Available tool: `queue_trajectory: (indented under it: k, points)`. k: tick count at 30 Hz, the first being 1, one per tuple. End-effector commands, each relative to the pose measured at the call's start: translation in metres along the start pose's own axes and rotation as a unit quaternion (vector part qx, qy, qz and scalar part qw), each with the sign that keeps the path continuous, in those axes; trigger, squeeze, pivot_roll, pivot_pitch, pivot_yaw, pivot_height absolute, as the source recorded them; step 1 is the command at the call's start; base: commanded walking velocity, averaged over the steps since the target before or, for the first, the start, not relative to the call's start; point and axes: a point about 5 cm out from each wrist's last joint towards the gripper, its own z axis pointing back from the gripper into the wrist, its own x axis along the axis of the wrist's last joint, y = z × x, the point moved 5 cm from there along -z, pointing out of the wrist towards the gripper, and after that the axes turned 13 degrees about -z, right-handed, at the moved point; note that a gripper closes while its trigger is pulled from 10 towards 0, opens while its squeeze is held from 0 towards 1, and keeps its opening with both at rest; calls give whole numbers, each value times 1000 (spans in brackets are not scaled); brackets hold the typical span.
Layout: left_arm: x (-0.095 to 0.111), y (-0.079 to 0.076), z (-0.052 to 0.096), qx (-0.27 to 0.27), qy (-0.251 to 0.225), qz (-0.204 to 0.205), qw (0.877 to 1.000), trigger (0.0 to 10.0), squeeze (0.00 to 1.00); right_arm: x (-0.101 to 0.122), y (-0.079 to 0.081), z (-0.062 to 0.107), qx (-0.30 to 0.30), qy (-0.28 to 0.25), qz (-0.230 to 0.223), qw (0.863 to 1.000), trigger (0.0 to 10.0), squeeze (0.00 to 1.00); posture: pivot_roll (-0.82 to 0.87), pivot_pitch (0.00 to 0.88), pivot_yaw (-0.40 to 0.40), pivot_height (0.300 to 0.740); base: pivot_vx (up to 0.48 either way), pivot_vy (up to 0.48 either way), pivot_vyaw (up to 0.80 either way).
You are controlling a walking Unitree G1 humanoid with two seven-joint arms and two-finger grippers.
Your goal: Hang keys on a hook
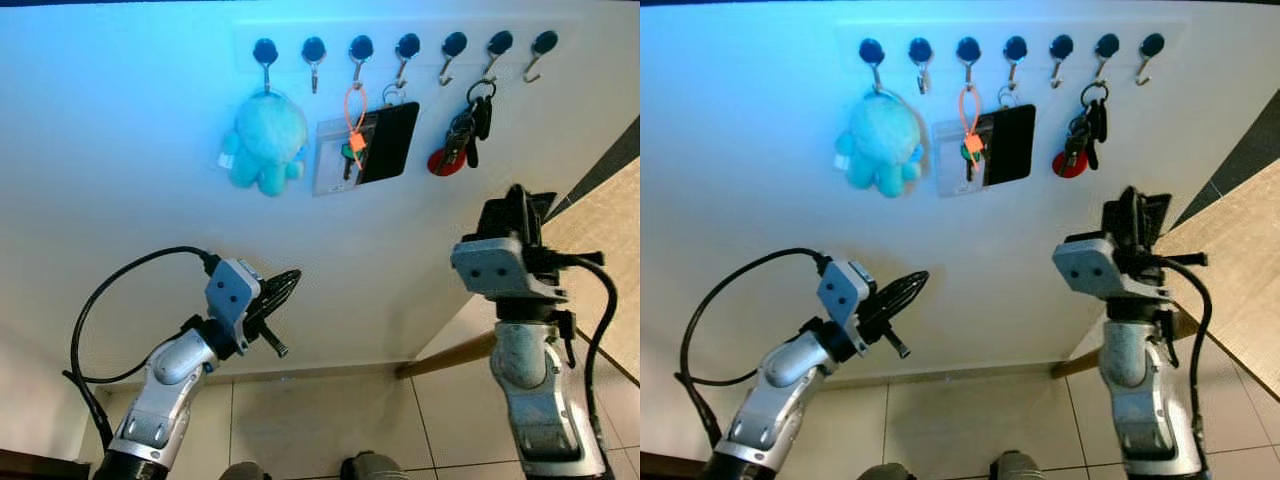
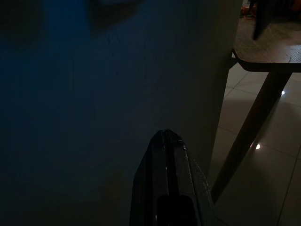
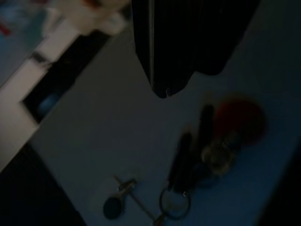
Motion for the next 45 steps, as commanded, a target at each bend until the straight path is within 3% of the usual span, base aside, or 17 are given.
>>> queue_trajectory:
  k: [1,6,15,18,25,28,35,37,45]
  points:
    - [3,-3,0,-7,-3,-5,1000,10000,0,9,5,1,11,-12,-48,999,10000,0,38,116,-6,740,0,0,0]
    - [4,-3,-1,-8,-5,-6,1000,10000,0,13,15,3,28,-9,-105,994,10000,0,39,120,-10,740,0,0,0]
    - [7,-3,-2,-8,-10,-7,1000,10000,0,20,16,-2,38,-15,-131,990,10000,0,36,118,-14,740,0,0,0]
    - [11,-2,-4,-7,-16,-9,1000,10000,0,25,15,-7,41,-21,-136,990,10000,0,36,120,-16,740,0,0,0]
    - [30,5,-14,2,-48,-16,999,10000,0,41,21,-29,71,-22,-193,978,10000,0,35,122,-19,740,0,0,0]
    - [43,8,-20,2,-68,-20,997,10000,0,52,28,-42,113,-20,-250,962,10000,0,34,121,-20,740,0,0,0]
    - [56,9,-26,2,-90,-23,996,10000,0,66,26,-56,160,-27,-292,942,10000,0,30,120,-20,740,0,0,0]
    - [64,11,-29,2,-101,-23,995,10000,0,71,25,-59,184,-25,-323,928,10000,0,30,120,-20,740,0,0,0]
    - [71,11,-31,0,-110,-27,994,10000,0,83,21,-64,225,-29,-353,908,10000,0,29,121,-20,740,0,0,0]
